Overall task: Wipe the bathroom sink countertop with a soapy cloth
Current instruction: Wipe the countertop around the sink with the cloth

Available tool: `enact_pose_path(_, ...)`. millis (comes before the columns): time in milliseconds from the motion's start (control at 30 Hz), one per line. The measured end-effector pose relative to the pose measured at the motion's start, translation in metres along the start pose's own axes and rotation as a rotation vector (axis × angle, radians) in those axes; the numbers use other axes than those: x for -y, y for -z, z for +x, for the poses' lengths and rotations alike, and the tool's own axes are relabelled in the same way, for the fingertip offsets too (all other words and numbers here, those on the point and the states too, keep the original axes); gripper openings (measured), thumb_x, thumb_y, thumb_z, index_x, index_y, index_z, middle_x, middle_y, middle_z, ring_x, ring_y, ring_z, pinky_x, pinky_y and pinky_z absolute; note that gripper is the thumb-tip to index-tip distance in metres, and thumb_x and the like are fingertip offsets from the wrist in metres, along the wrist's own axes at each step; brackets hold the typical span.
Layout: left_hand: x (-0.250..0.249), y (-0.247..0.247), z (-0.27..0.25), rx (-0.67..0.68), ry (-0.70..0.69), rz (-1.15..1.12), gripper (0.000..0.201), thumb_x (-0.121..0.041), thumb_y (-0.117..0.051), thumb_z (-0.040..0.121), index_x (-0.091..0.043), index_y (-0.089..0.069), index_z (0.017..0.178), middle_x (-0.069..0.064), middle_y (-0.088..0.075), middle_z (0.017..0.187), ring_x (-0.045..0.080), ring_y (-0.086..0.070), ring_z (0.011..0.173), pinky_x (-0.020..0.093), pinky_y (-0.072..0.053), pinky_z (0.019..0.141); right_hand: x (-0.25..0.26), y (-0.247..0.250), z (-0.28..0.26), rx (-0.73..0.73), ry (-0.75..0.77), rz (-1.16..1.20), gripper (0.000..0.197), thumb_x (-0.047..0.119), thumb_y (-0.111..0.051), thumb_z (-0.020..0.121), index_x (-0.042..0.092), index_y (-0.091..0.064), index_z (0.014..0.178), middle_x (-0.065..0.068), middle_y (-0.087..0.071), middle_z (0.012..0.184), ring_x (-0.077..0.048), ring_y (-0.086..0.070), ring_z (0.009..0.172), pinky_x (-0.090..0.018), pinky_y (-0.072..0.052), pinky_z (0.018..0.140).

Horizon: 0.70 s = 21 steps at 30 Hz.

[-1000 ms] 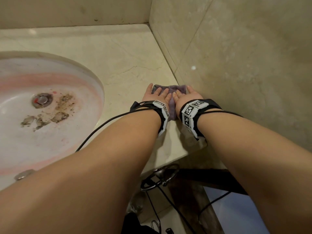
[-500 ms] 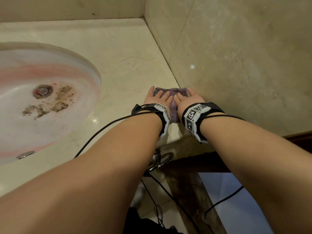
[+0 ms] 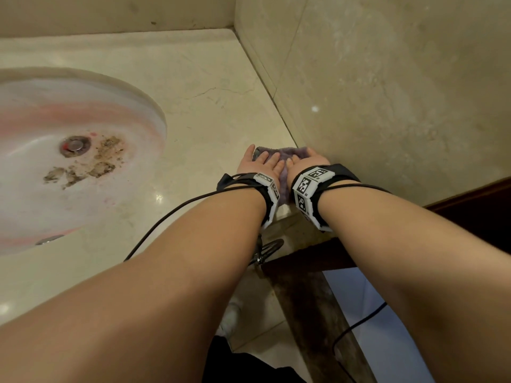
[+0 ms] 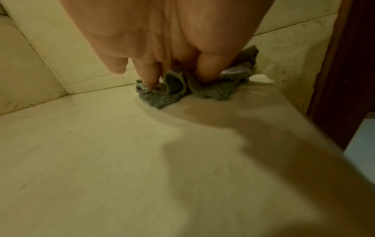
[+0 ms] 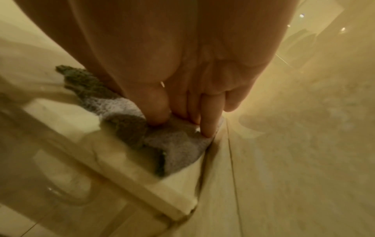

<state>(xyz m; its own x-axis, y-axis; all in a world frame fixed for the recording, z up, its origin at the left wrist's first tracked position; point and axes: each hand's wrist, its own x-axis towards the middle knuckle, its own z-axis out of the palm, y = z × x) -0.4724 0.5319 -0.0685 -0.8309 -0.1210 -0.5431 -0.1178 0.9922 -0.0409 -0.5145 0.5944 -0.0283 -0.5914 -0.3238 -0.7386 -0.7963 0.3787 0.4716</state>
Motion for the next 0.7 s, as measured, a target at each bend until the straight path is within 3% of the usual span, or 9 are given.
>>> enact_pose_path(500,-0.011,-0.016,-0.013,0.022,-0.051,0.011,0.068,-0.051,-0.024,0.096,-0.025,0.006,0.151,-0.005,0.011,0.16,0.017,0.005,0.149,0.047,0.012,0.117,0.005,-0.028,0.001,0.022,-0.051,0.216,0.067,0.045,-0.024,0.098,0.009,-0.003,0.152,-0.005,-0.003,0.161,-0.023,-0.004,0.148,-0.039,-0.003,0.119)
enact_pose_path(600,-0.01,-0.017,-0.017,-0.001,-0.07,0.007,0.068,-0.048,-0.028,0.097,-0.025,0.004,0.152,-0.005,0.009,0.16,0.017,0.003,0.149,0.046,0.01,0.117,0.007,-0.034,-0.001,-0.032,-0.039,0.282,0.062,0.038,-0.026,0.1,0.007,-0.009,0.151,-0.006,-0.009,0.16,-0.022,-0.01,0.148,-0.036,-0.008,0.118)
enact_pose_path(700,-0.011,-0.018,-0.02,-0.015,-0.092,-0.015,0.071,-0.05,-0.033,0.095,-0.023,0.002,0.152,-0.004,0.006,0.161,0.018,0.0,0.149,0.045,0.007,0.118,0.008,-0.034,-0.006,-0.062,-0.037,0.333,0.055,0.033,-0.033,0.099,0.008,-0.025,0.148,-0.008,-0.025,0.156,-0.023,-0.026,0.143,-0.036,-0.021,0.115)
